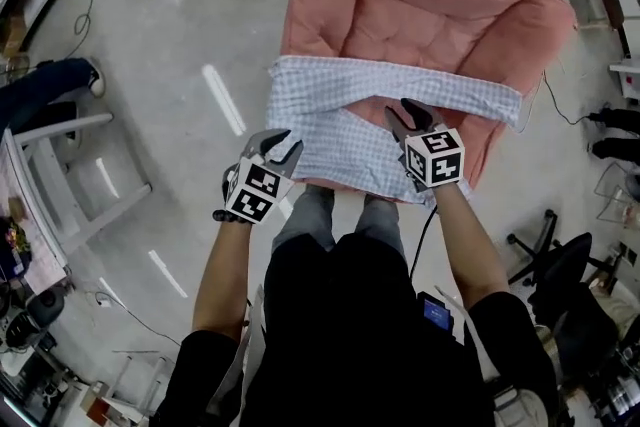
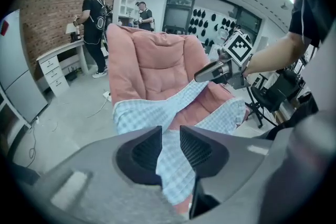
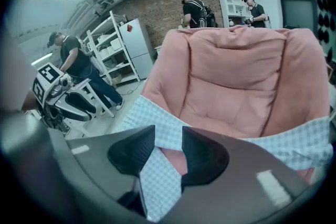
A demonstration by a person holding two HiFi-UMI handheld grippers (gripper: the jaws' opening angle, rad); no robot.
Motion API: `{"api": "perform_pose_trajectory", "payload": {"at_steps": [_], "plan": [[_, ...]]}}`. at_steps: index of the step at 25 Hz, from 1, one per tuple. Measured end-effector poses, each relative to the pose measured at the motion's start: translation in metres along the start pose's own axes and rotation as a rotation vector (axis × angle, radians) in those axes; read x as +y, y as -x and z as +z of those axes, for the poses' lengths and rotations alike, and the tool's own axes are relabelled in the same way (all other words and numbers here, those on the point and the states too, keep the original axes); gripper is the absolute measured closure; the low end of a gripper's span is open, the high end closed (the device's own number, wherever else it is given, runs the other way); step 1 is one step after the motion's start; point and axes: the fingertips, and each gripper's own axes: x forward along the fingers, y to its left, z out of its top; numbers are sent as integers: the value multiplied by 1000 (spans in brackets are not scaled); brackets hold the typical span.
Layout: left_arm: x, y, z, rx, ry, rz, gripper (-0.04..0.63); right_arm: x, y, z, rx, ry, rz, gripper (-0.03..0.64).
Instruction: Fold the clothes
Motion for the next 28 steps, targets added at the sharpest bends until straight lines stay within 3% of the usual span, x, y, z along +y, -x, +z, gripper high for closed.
{"api": "perform_pose_trajectory", "payload": {"at_steps": [9, 14, 17, 19, 25, 28], "plan": [[-110, -84, 64, 43, -83, -83, 480, -150, 108, -84, 28, -56, -157, 454], [-153, -124, 88, 62, -95, -110, 480, -224, 142, -97, 58, 77, -239, 457], [-172, -140, 100, 62, -88, -111, 480, -250, 154, -90, 72, 176, -252, 457], [-181, -147, 104, 67, -79, -110, 480, -263, 159, -86, 58, 189, -257, 457], [-205, -169, 117, 87, -50, -103, 480, -301, 166, -104, 40, -20, -255, 471], [-214, -173, 116, 103, -44, -104, 480, -306, 161, -112, 51, -50, -232, 472]]}}
